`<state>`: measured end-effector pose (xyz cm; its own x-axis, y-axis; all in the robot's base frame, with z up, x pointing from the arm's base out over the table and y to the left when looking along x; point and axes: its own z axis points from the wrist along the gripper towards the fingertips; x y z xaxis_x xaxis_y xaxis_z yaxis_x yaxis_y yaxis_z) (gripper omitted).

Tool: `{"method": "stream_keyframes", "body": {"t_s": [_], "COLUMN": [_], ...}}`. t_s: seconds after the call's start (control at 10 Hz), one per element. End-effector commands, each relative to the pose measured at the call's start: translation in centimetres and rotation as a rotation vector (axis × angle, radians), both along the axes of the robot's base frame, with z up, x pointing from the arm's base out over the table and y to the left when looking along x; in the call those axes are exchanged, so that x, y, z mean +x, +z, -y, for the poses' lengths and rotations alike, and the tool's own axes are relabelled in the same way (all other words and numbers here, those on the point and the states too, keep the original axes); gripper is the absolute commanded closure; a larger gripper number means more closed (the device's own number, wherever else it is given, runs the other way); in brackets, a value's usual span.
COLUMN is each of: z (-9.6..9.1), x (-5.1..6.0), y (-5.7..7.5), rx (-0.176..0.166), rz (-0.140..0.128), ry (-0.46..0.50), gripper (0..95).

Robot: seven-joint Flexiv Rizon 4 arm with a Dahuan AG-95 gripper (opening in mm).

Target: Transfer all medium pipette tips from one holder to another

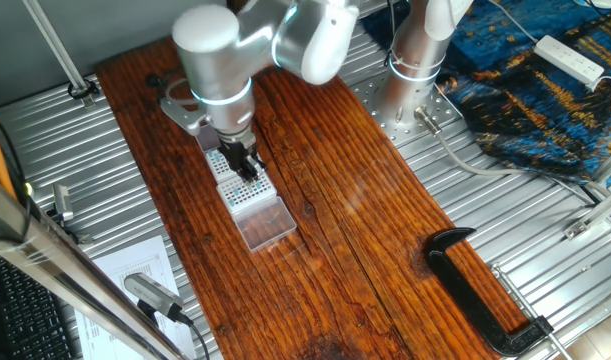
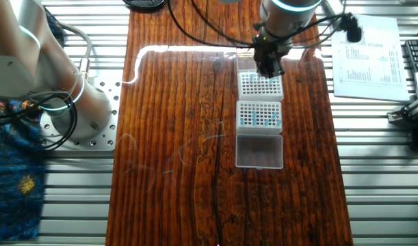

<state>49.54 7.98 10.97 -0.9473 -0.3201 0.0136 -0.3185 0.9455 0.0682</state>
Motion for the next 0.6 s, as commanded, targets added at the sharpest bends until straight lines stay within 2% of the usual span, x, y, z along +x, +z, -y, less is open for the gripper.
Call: {"method": "stream_keyframes", "body": {"t_s": [0.1,0.2,0.3,0.4,0.6], "z": [0.1,-0.1,-0.1,-0.2,0.1], "x": [0.2,0.5,0.6,0.6,0.4], "y": [1.6,2.9,3.8,4.5,5.5], "rx": [-0.005,-0.014,-0.037,-0.049,-0.051], "rz": [-0.001,-0.002,-0.003,-0.003,-0.003], "ry": [0.014,0.026,0.047,0.059,0.079], "gripper": [95.0,95.0,95.0,95.0,95.0]}}
